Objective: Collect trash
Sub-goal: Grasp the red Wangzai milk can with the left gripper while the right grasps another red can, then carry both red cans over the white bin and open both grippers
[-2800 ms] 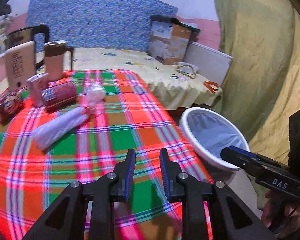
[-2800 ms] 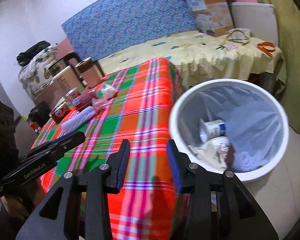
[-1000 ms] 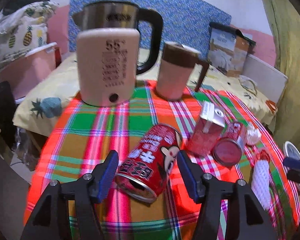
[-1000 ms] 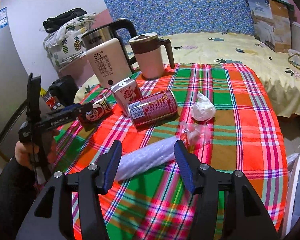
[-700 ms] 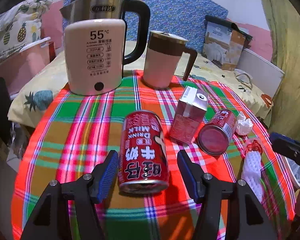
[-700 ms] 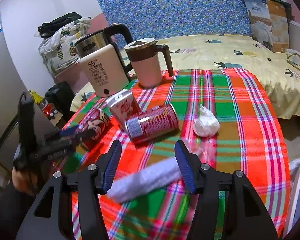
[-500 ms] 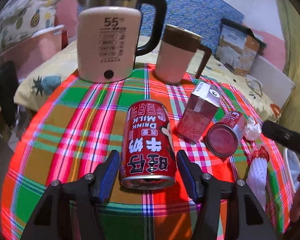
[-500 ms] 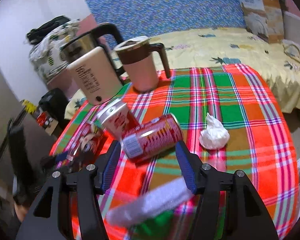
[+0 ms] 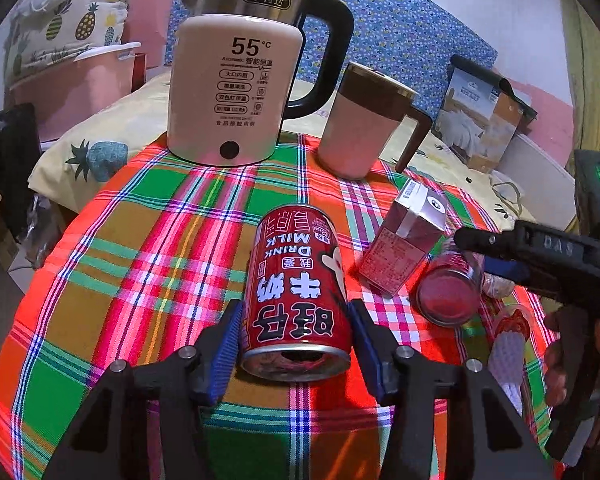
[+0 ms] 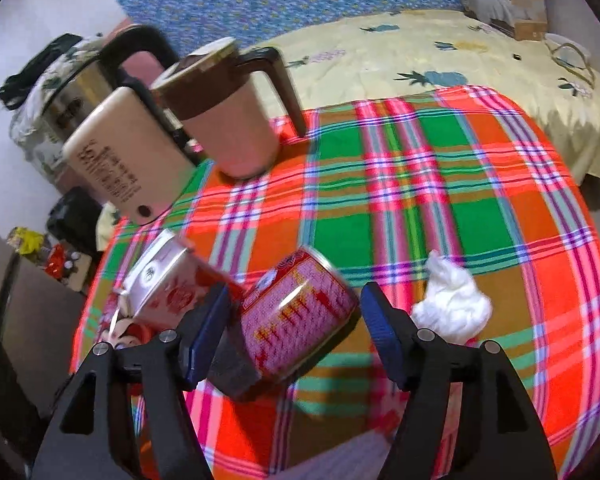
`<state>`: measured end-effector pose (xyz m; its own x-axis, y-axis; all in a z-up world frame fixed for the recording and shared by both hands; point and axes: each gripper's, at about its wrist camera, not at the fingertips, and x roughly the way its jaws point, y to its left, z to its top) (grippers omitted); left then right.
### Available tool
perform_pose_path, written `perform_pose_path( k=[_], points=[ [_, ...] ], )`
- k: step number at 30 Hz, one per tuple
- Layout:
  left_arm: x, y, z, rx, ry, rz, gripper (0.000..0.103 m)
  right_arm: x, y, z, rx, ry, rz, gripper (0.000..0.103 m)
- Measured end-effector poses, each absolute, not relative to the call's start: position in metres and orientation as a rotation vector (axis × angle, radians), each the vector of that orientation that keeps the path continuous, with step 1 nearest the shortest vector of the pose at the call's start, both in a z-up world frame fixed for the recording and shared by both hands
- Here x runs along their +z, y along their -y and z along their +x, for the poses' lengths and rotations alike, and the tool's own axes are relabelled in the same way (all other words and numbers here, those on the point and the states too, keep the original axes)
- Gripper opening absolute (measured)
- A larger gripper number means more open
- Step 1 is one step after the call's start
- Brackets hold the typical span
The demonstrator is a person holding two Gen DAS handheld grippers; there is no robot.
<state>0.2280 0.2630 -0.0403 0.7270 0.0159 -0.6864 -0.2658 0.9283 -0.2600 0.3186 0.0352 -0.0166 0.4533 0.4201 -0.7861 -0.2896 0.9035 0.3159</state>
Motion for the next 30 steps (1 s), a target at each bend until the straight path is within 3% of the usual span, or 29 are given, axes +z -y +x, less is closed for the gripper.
perform_pose_path(
  k=[18,30],
  points=[
    [-0.040,-0.260,0.233,0.199,-0.760,-0.334,0.052,-0.029,-0.050,0.302,0.555,-1.094,0.138,0.068],
    [-0.027,-0.233,0.181,0.204,-0.718,-0.294,0.052,-0.028,-0.036,0.272,0.706,-1.053,0.071,0.064]
  ],
)
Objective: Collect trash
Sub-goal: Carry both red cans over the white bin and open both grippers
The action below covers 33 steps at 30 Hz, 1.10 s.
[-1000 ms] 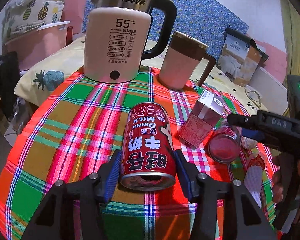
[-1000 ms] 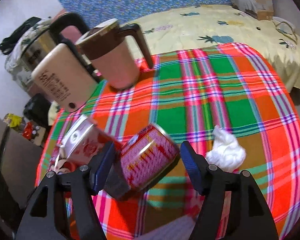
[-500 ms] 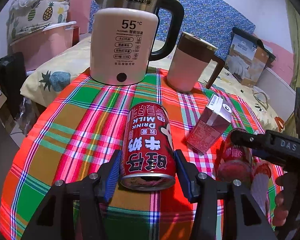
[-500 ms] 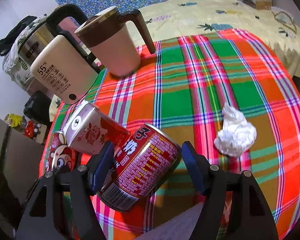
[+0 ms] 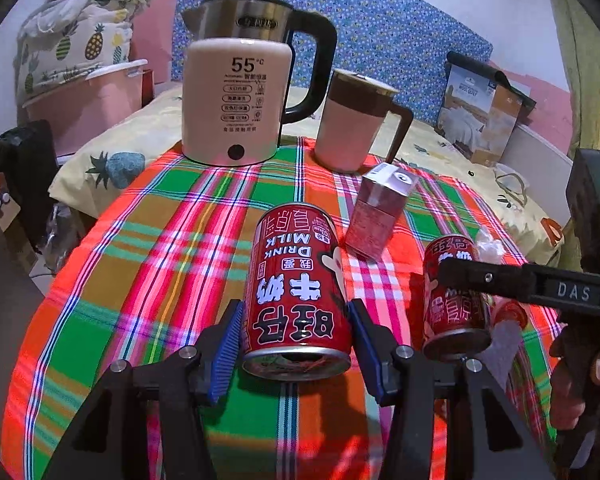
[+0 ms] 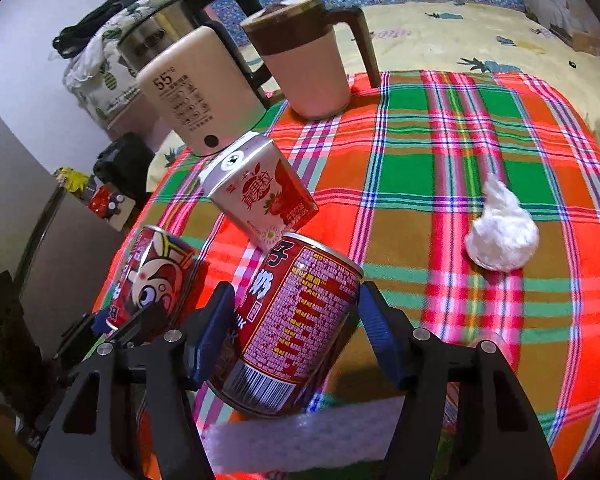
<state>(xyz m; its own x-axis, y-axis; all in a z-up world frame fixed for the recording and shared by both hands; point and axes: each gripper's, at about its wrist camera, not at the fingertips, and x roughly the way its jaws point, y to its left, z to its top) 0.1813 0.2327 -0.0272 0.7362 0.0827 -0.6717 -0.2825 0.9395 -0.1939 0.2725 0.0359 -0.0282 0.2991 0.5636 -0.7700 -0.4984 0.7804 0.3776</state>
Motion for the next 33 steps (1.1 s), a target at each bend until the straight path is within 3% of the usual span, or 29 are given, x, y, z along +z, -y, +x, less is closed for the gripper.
perform_pose_path(
  k=[33],
  points=[
    [0.005,-0.121,0.133,0.048,-0.679,-0.233,0.052,0.011,0.072,0.228,0.660,-0.866,0.219,0.061]
  ],
)
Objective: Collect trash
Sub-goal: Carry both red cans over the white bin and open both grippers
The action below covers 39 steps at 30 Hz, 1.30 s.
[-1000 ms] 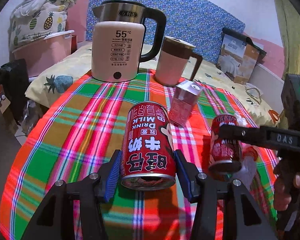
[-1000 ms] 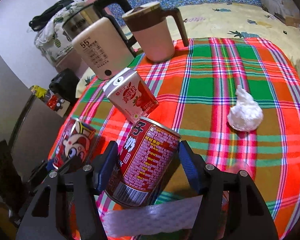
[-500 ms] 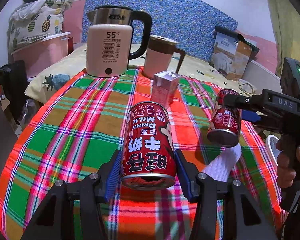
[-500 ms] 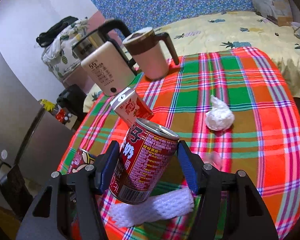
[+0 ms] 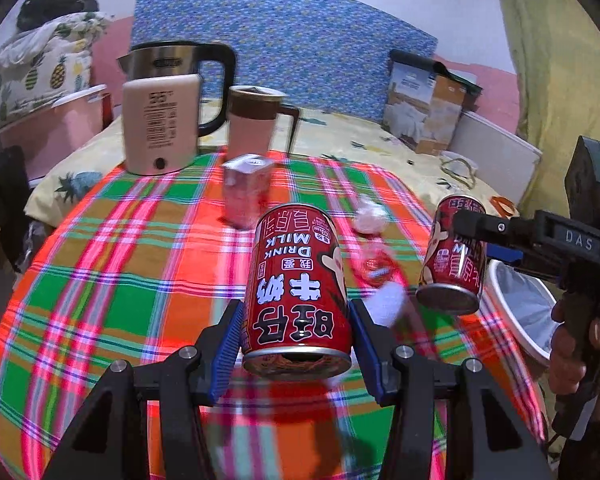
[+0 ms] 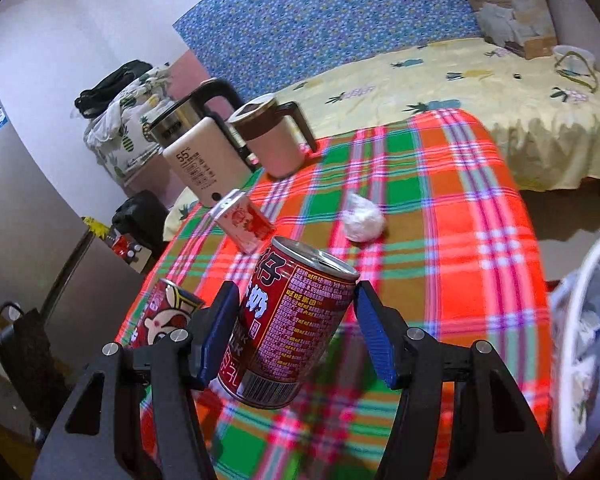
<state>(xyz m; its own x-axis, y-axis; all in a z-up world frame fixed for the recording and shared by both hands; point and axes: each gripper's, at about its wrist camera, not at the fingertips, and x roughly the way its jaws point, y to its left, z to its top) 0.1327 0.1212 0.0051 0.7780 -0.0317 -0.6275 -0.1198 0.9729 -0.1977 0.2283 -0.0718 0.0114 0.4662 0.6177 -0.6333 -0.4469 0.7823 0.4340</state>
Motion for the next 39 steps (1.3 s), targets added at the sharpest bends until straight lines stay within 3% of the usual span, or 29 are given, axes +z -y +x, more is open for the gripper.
perform_pose_path(
  k=[24,39],
  points=[
    [0.012,0.062,0.195,-0.290,-0.716,-0.106,0.052,0.007,0.252,0.217,0.331,-0.795,0.337,0.061],
    [-0.009,0.156,0.233,-0.472,-0.772,-0.050,0.052,-0.020,0.314,0.214,0.163,-0.856,0.312,0.061]
  ],
)
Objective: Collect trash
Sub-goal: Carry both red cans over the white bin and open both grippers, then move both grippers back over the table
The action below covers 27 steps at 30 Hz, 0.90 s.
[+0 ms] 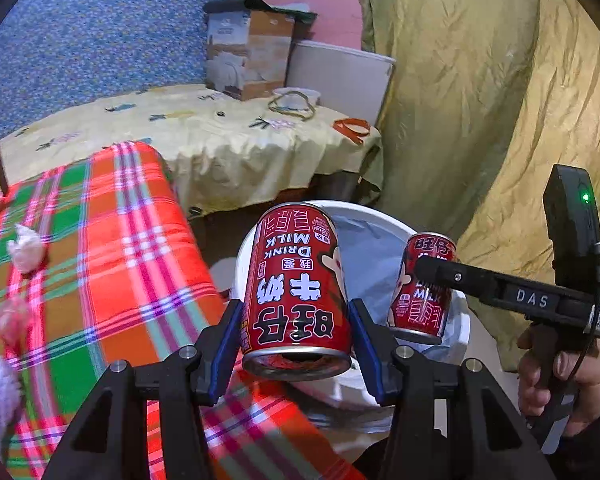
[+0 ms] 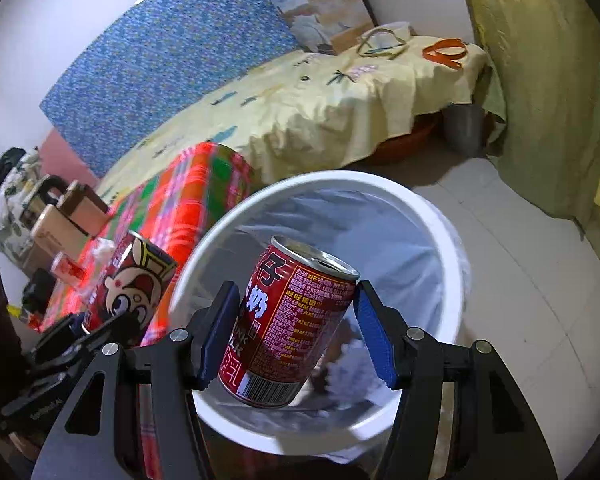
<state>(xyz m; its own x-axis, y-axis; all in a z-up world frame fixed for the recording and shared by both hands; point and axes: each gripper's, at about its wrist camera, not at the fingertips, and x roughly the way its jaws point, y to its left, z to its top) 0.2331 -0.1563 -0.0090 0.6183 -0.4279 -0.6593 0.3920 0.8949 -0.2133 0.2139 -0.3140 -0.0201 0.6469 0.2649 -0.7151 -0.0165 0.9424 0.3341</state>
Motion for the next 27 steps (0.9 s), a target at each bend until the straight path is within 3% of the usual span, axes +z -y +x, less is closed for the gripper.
perform_pose_path(
  k=[13,27],
  points=[
    [-0.027,0.170,0.243,-0.510,-0.830,-0.058,0.053,-0.030,0.323,0.214,0.111,-0.902,0.247,0.062],
    [-0.011,0.127,0.214,-0.440,-0.787,-0.128,0.053,-0.016,0.310,0.190,0.134,-0.853,0.249,0.062]
  ],
)
